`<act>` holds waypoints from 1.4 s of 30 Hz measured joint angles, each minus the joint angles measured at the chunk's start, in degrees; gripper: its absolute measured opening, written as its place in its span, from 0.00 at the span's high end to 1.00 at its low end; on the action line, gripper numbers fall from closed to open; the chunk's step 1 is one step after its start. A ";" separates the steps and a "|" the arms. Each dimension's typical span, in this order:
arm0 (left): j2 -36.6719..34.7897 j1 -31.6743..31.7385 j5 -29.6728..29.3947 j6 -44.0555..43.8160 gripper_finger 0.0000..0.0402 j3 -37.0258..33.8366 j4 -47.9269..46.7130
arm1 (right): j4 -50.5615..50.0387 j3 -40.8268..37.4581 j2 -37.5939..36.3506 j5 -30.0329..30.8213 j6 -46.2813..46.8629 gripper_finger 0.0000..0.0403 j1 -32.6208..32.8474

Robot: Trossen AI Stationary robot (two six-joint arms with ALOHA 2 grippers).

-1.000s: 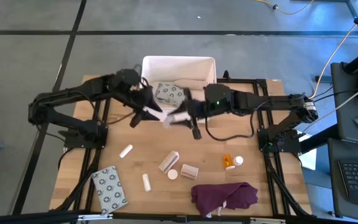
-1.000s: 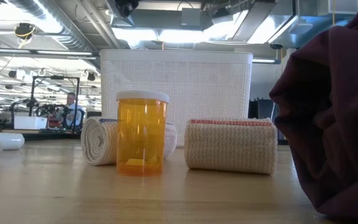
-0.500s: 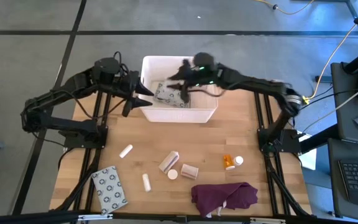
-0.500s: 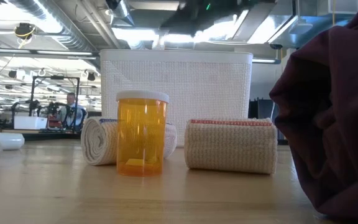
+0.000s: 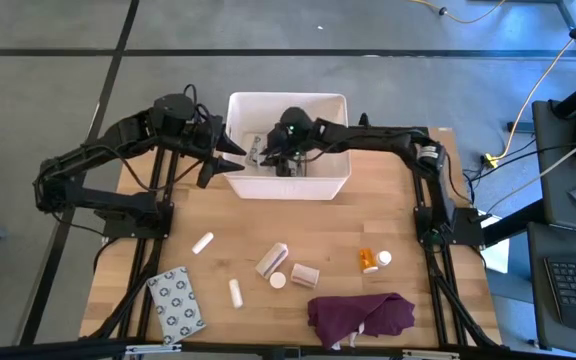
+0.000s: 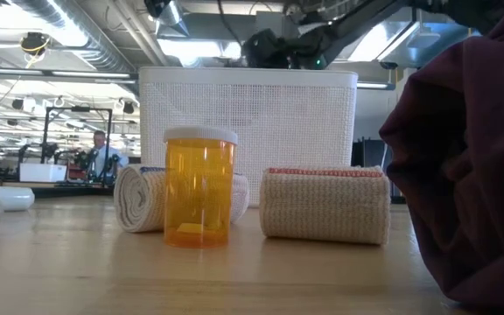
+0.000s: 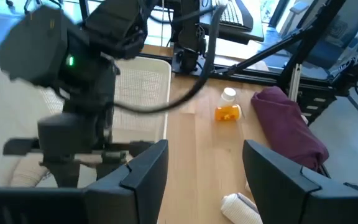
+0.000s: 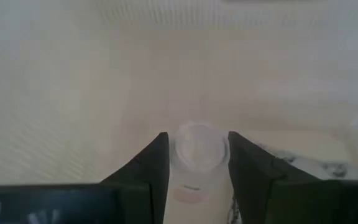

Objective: Pick & place medical supplies in basket/bin
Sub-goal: Put the transparent pill bottle into the white bin, then put the white pill bottle into the white bin

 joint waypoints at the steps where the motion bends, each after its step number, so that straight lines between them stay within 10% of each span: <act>1: 0.00 0.00 0.00 -0.03 0.51 0.00 -0.01 | -0.01 0.00 0.65 0.00 0.00 0.67 0.00; 22: 0.04 0.00 0.04 -0.07 0.51 -0.02 -0.67 | -0.53 -0.04 7.77 0.06 0.44 0.66 0.07; 42: 0.04 -0.02 -0.01 1.95 0.51 -0.04 -3.13 | -8.62 6.97 1.87 1.21 0.57 0.37 -0.04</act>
